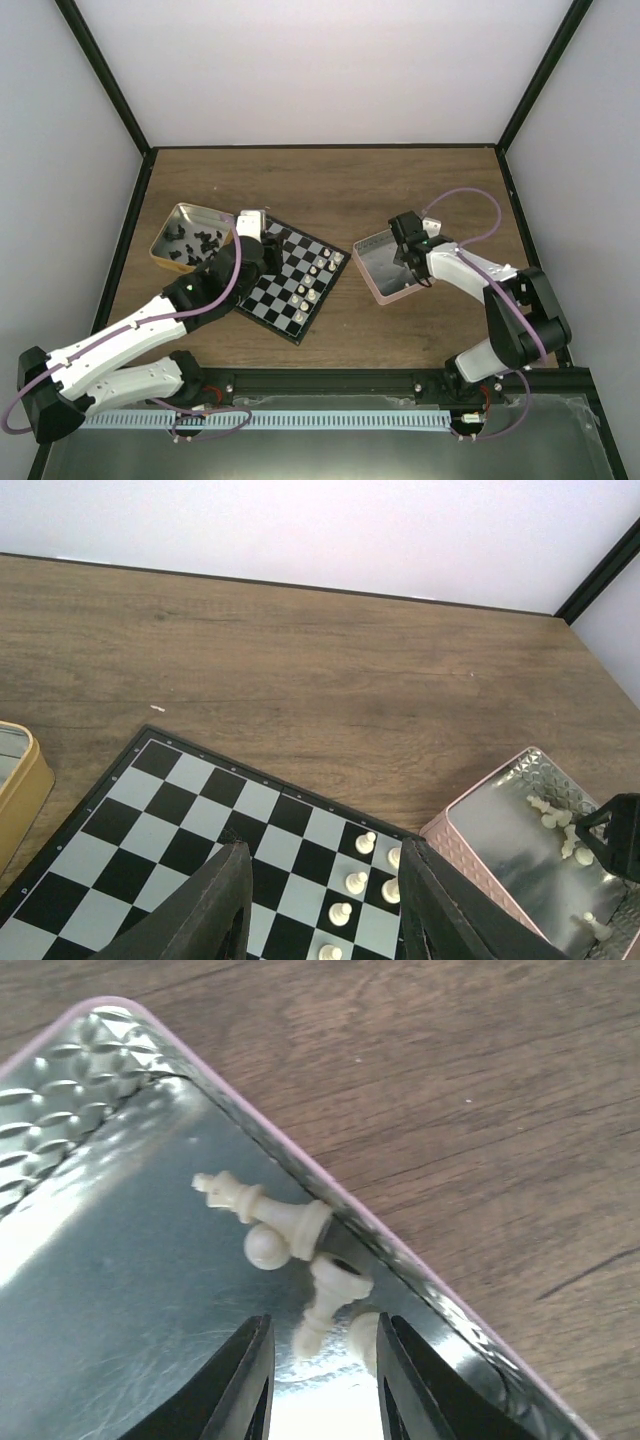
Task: Set up the chess pieces on the board
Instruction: Pick up the chess piece from the storage box.
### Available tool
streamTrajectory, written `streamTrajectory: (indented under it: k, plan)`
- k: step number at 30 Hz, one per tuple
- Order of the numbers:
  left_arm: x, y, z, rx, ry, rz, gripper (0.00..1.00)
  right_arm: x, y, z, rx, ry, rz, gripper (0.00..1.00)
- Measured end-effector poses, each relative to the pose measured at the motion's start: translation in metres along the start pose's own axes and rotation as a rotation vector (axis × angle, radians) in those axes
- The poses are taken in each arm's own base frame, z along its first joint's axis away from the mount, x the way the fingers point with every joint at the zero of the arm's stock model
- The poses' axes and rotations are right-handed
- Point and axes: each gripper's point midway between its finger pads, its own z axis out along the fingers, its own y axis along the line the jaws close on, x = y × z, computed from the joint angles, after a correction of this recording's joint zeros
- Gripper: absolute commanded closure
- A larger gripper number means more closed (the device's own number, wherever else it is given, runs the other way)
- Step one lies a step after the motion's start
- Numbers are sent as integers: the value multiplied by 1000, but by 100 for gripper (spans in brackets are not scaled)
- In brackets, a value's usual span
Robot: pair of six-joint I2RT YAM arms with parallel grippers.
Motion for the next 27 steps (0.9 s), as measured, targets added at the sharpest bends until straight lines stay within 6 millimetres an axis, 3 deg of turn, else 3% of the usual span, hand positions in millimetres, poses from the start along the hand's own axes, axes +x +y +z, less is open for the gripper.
streamTrajectory:
  k: [9, 19, 27]
  plan:
    - [0, 1, 1, -3, 0, 1, 57, 10, -17, 10, 98, 27, -19, 71]
    - [0, 1, 1, -5, 0, 0, 57, 11, -21, 16, 108, 44, -15, 89]
    - [0, 2, 0, -5, -1, 0, 57, 7, -19, 19, 82, 45, -12, 94]
